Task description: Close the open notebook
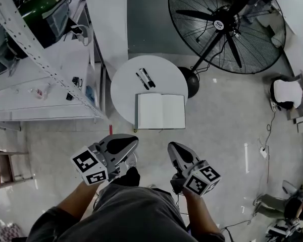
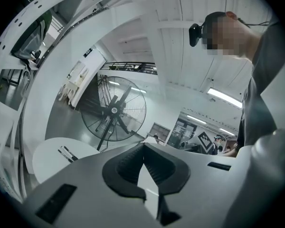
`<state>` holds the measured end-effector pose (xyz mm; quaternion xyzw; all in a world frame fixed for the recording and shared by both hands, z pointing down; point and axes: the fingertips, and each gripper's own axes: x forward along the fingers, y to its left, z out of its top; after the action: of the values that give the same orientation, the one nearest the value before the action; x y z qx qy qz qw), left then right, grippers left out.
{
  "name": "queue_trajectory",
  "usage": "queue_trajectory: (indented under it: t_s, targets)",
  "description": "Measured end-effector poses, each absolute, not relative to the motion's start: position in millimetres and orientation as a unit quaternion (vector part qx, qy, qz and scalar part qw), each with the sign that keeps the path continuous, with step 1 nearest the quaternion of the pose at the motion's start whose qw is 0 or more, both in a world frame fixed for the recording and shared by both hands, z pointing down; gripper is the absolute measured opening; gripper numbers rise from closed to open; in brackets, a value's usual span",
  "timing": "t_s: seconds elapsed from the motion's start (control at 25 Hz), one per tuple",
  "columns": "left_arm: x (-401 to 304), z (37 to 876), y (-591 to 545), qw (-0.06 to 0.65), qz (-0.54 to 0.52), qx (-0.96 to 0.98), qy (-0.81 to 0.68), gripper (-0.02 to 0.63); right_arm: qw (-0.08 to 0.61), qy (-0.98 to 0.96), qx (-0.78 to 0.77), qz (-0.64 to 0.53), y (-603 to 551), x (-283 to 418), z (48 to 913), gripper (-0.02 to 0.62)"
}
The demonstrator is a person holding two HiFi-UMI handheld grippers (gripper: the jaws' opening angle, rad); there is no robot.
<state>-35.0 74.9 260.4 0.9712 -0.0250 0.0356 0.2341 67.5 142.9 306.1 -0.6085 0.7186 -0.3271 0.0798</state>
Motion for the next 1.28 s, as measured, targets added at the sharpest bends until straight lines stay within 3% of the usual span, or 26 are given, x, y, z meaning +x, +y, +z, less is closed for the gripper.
queue_trajectory:
  t_s: [1.28]
  targets:
    - [-5,310,13,0.252,0.076,0.964,-0.027,0.015,0.041,0.701,-0.618,-0.353,70,109,361,0.021]
